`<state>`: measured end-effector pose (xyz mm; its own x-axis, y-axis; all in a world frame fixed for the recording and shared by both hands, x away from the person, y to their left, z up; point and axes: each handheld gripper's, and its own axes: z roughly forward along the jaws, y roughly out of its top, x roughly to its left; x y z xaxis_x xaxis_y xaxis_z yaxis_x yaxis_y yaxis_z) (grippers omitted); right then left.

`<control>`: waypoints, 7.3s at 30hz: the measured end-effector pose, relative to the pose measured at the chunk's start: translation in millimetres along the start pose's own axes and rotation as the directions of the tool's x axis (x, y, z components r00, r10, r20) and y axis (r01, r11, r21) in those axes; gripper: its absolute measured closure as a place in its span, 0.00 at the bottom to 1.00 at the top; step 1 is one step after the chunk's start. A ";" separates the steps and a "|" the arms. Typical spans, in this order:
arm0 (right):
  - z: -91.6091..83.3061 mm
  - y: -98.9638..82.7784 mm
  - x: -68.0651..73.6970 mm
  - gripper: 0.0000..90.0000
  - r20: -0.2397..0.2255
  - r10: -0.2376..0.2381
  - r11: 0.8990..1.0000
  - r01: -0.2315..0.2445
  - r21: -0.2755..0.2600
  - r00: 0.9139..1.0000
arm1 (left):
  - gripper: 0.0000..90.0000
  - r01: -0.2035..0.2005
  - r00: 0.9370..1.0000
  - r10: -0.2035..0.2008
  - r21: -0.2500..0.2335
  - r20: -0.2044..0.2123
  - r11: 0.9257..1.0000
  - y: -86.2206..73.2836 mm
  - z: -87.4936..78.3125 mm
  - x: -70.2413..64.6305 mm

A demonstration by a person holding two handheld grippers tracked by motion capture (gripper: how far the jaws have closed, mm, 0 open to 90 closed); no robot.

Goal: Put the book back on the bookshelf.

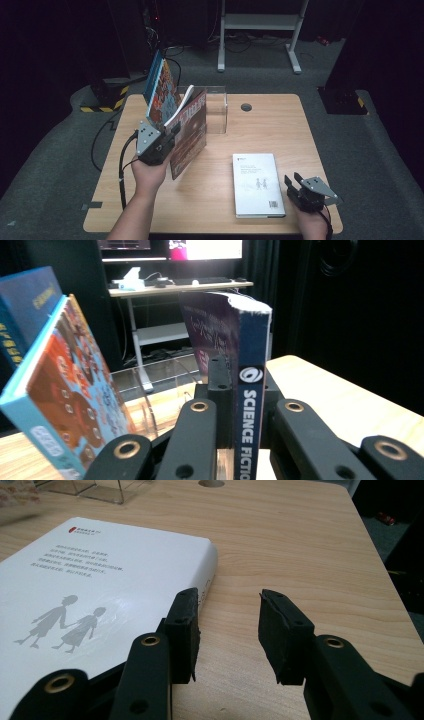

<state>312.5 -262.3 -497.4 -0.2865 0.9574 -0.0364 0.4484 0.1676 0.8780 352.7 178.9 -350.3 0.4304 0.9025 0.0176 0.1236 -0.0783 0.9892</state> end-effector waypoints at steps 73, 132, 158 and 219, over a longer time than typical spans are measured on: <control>-0.4 -2.4 -4.3 0.68 -0.048 0.026 1.000 -0.027 -0.006 0.999 | 0.93 -0.014 0.973 0.015 0.007 -0.230 1.000 30.0 123.3 15.7; -5.5 -4.0 3.8 0.68 -0.064 0.029 1.000 -0.029 -0.006 0.998 | 0.84 0.043 0.983 -0.035 0.041 -0.181 0.998 -2.4 144.8 0.7; -5.5 -3.7 4.3 0.67 -0.073 0.025 1.000 -0.026 -0.013 0.997 | 0.93 0.035 0.971 -0.002 0.133 -0.239 0.990 11.2 162.6 4.4; -2.0 -5.1 14.1 0.67 -0.088 -0.001 1.000 0.002 0.005 0.996 | 0.78 0.134 0.949 -0.062 0.217 -0.310 0.967 -1.0 155.6 31.4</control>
<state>304.5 -250.1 -501.4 -0.3608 0.9326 0.0048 0.4518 0.1703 0.8757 505.2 141.4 -373.4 0.1230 0.9924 0.0003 0.3716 -0.0463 0.9273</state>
